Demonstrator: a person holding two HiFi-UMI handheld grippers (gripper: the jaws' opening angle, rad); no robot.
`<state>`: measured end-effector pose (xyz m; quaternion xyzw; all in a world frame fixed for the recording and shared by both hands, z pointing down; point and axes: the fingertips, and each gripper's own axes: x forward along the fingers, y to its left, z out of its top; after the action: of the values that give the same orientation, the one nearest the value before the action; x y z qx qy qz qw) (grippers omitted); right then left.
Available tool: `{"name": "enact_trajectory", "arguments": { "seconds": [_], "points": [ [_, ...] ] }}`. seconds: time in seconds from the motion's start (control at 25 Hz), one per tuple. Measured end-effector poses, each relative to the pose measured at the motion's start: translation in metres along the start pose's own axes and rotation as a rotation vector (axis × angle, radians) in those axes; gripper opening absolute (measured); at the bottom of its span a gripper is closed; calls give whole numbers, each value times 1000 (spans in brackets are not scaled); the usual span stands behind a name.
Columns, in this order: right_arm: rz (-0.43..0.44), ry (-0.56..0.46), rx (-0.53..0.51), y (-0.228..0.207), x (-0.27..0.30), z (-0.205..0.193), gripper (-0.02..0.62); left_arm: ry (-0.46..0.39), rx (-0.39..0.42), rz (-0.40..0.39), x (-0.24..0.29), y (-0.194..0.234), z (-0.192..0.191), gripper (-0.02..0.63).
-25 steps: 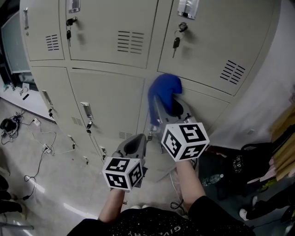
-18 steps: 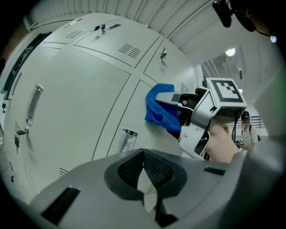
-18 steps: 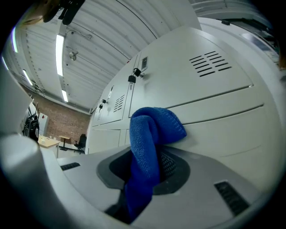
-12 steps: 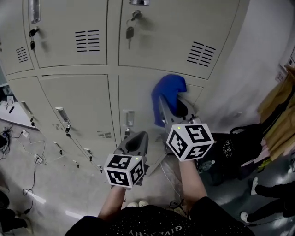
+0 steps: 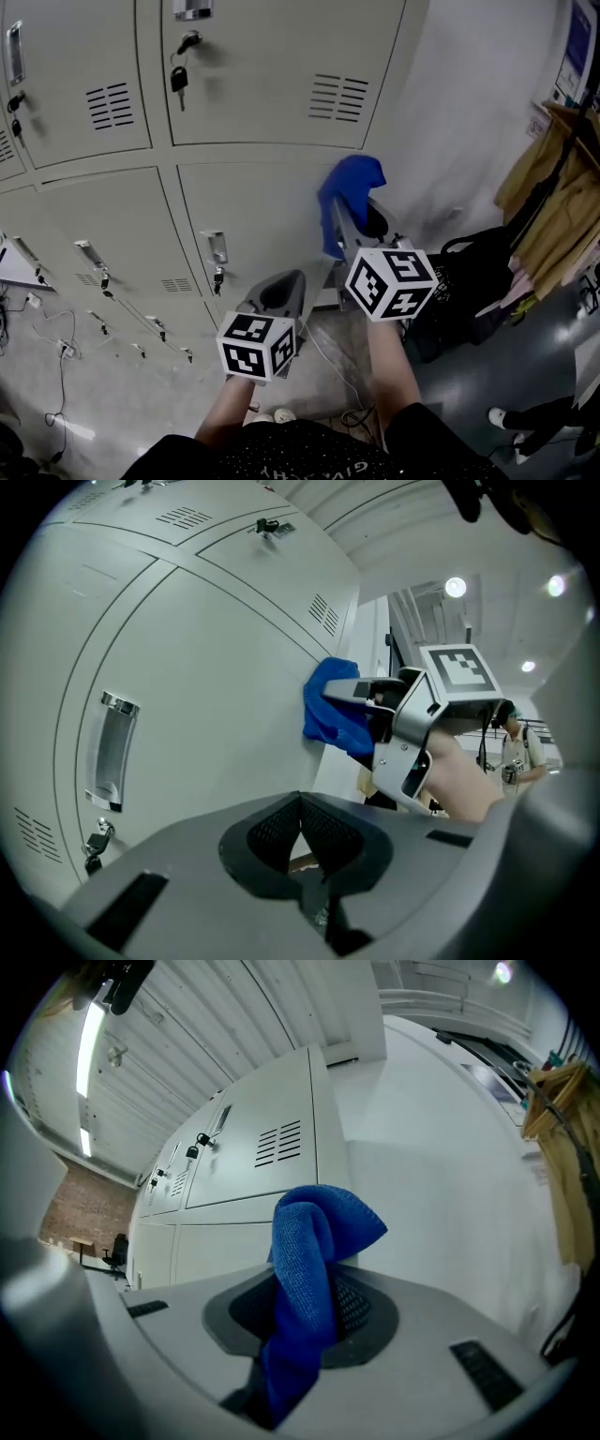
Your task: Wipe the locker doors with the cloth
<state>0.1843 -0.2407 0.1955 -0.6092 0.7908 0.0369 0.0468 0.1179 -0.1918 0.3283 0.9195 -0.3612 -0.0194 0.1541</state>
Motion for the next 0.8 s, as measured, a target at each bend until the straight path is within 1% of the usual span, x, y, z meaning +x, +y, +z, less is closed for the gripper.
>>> {"name": "enact_trajectory", "arguments": {
  "seconds": [0.12,0.2,0.28,0.36,0.44,0.56,0.68,0.8],
  "points": [
    [-32,7,-19,-8,-3,-1,92,1,-2,-6,3,-4,0,9],
    [-44,10,-13,-11,-5,-2,94,3,3,-8,2,-6,0,9],
    [-50,8,-14,-9,-4,-1,94,6,18,3,-1,-4,-1,9],
    [-44,4,-38,0,-5,0,94,2,24,22,-4,1,0,9],
    [-5,-1,-66,18,-4,1,94,-7,15,37,-8,7,2,9],
    [92,-3,-84,59,3,-1,94,-15,11,73,-18,23,4,9],
    [191,-4,-81,102,14,-9,94,-25,4,136,-35,45,6,9],
    [285,9,-65,144,28,-20,94,-41,-7,221,-59,72,8,9]
  ]
}}
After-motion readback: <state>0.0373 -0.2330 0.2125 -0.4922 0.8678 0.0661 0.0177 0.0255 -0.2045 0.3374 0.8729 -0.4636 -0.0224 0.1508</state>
